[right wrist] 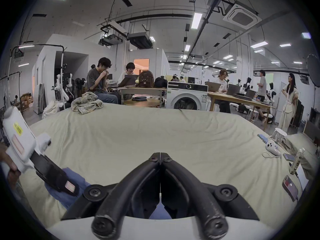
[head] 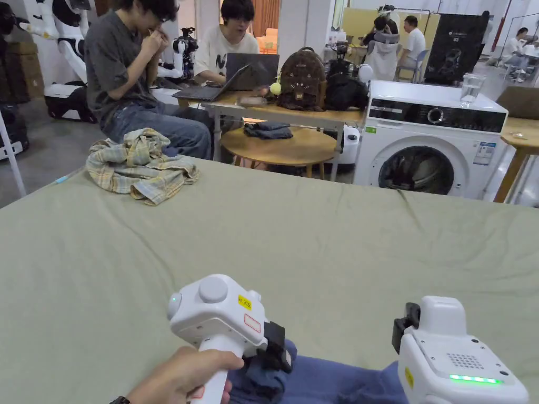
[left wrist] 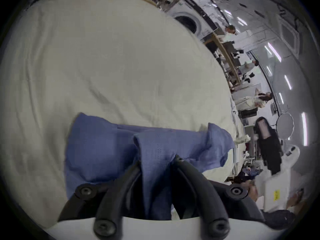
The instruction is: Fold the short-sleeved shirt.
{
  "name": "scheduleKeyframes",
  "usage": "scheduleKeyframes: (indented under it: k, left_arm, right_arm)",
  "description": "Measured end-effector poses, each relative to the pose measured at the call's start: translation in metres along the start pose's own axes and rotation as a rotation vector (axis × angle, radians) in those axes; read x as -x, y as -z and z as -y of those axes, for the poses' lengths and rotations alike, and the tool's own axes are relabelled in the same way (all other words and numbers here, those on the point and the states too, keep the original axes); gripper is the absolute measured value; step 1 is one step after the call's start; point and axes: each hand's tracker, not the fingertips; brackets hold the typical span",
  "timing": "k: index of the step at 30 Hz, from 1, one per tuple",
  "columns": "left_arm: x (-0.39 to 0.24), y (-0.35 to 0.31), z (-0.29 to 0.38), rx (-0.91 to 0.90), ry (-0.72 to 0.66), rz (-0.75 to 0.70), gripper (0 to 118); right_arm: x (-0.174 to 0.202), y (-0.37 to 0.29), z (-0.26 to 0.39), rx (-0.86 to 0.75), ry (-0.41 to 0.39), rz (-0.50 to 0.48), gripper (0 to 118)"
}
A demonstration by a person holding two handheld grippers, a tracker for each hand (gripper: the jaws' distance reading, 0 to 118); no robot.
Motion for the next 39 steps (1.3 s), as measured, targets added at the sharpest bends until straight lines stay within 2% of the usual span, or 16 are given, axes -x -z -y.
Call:
scheduleKeyframes:
  k: [2,3,5,7,8,13,16,18,20,25,30,35,39]
  left_arm:
    - [-0.008,0.017,0.003,0.006,0.041,-0.087,12]
    - [-0.01,0.022,0.005,0.004,0.031,-0.083,15]
    - [-0.008,0.025,0.003,0.012,0.014,-0.071,31]
    - [-0.014,0.023,0.004,0.013,0.033,-0.057,55]
    - [-0.017,0.021,0.004,0.019,0.044,-0.046,62]
    - [-0.039,0.0,0.012,0.032,0.123,-0.079,67]
    - [-0.04,-0.025,0.011,-0.002,0.142,-0.039,67]
    - [-0.034,-0.043,0.012,-0.037,0.137,0.029,59]
    - [-0.031,-0.055,0.011,-0.059,0.141,0.029,38]
    - [-0.016,-0.057,0.012,-0.117,0.14,-0.02,6]
    - [-0.005,-0.017,0.014,-0.06,0.133,-0.061,2]
    - [-0.01,0.017,0.025,0.0,0.153,0.134,2]
    - [-0.01,0.035,0.027,-0.012,0.141,0.175,2]
  right_arm:
    - [-0.002,0.0,0.002,0.006,0.004,0.002,0]
    - [-0.002,0.0,0.002,0.009,0.004,0.006,0]
    - [-0.003,0.0,0.003,0.013,0.002,0.008,0]
    - [-0.004,0.0,0.005,0.017,0.0,0.008,0]
    - [-0.004,0.0,0.005,0.019,-0.002,0.008,0]
    - [-0.004,-0.003,0.005,0.019,-0.003,0.008,0]
    - [-0.006,-0.005,0.003,0.015,-0.003,0.008,0]
    - [-0.006,-0.005,0.003,0.014,-0.004,0.01,0]
    - [-0.008,-0.006,0.002,0.011,0.002,0.008,0]
    - [-0.01,-0.005,0.002,0.014,0.009,0.01,0]
    - [-0.012,-0.005,0.003,0.016,0.012,0.014,0]
    - [-0.014,-0.006,0.006,0.021,0.009,0.014,0]
    - [-0.017,-0.008,0.008,0.023,0.003,0.019,0]
